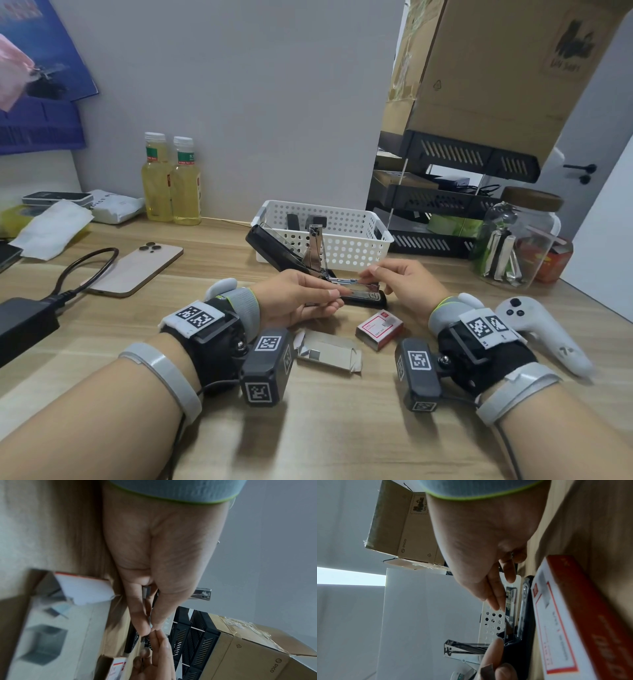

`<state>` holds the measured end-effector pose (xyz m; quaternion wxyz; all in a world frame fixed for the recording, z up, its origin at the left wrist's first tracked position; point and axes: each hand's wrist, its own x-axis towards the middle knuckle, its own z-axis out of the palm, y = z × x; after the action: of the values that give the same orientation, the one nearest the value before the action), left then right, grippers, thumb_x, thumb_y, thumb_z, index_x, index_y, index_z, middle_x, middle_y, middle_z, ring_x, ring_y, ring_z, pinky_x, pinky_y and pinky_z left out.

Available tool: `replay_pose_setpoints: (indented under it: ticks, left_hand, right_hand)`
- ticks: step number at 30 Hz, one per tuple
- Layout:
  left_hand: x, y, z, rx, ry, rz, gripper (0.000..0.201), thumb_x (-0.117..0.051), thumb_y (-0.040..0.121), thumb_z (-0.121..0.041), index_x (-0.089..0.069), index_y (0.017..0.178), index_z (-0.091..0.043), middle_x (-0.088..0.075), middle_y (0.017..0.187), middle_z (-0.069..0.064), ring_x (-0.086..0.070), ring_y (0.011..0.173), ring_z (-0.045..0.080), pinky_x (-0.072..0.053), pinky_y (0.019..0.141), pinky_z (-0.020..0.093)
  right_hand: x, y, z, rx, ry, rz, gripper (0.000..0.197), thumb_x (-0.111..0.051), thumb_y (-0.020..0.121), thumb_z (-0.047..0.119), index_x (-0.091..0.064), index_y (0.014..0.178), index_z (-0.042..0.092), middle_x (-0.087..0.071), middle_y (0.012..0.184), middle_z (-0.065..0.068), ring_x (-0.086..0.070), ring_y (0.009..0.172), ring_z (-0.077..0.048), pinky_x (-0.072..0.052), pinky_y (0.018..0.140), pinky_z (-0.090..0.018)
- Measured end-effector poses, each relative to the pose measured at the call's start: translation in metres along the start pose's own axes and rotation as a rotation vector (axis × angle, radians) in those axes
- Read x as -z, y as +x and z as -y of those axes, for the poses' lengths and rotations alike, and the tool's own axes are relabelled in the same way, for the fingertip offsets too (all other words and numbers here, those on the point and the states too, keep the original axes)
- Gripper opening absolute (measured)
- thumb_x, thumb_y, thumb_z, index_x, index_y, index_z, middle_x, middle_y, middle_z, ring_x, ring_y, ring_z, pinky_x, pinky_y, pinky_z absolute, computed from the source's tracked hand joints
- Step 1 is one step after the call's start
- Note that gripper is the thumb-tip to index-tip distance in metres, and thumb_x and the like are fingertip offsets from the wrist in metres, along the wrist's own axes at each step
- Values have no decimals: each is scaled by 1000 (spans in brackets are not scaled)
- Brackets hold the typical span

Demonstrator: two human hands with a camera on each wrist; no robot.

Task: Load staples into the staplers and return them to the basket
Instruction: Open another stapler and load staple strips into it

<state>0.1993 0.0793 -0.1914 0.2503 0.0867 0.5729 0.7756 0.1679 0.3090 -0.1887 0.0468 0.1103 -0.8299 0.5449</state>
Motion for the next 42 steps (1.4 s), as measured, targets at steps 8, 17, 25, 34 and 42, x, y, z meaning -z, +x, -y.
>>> replay_pose_setpoints:
  ticks: [8,17,25,34,42]
  left_hand:
    - [-1,-2,0,3,-21,26,29,-47,96,12,-62,121,11,-70,93,19,-74,83,17,-60,76,20]
    - [-5,-4,4,-58,-28,25,30,-50,92,17,-61,119,13,-69,97,20,-75,82,19,-60,76,20]
    - [-3,-6,3,-64,-6,52,32,-54,88,19,-64,116,7,-71,90,18,-75,78,20,-61,73,22]
    - [-1,-5,2,-46,-20,30,37,-59,87,17,-62,123,9,-69,111,30,-74,94,29,-60,85,28]
    - [1,1,1,2,-13,-5,58,-23,82,30,-60,123,14,-63,123,36,-64,118,42,-56,93,38]
  right_hand:
    - [3,-16,23,138,-85,-84,11,-69,92,20,-78,88,14,-78,87,-6,-69,84,-14,-53,88,-33]
    - [-17,-26,31,127,-102,203,9,-77,86,21,-76,88,12,-71,70,3,-61,66,-9,-50,71,-32]
    - [-20,-25,28,190,-152,218,13,-80,72,30,-76,80,22,-76,74,-3,-64,72,-10,-52,75,-38]
    - [-13,-24,28,180,-102,223,12,-84,76,16,-75,84,18,-73,81,3,-65,76,-12,-54,78,-34]
    - [-10,-7,10,45,-15,-173,8,-76,83,6,-77,88,13,-73,86,-8,-67,79,-18,-56,77,-33]
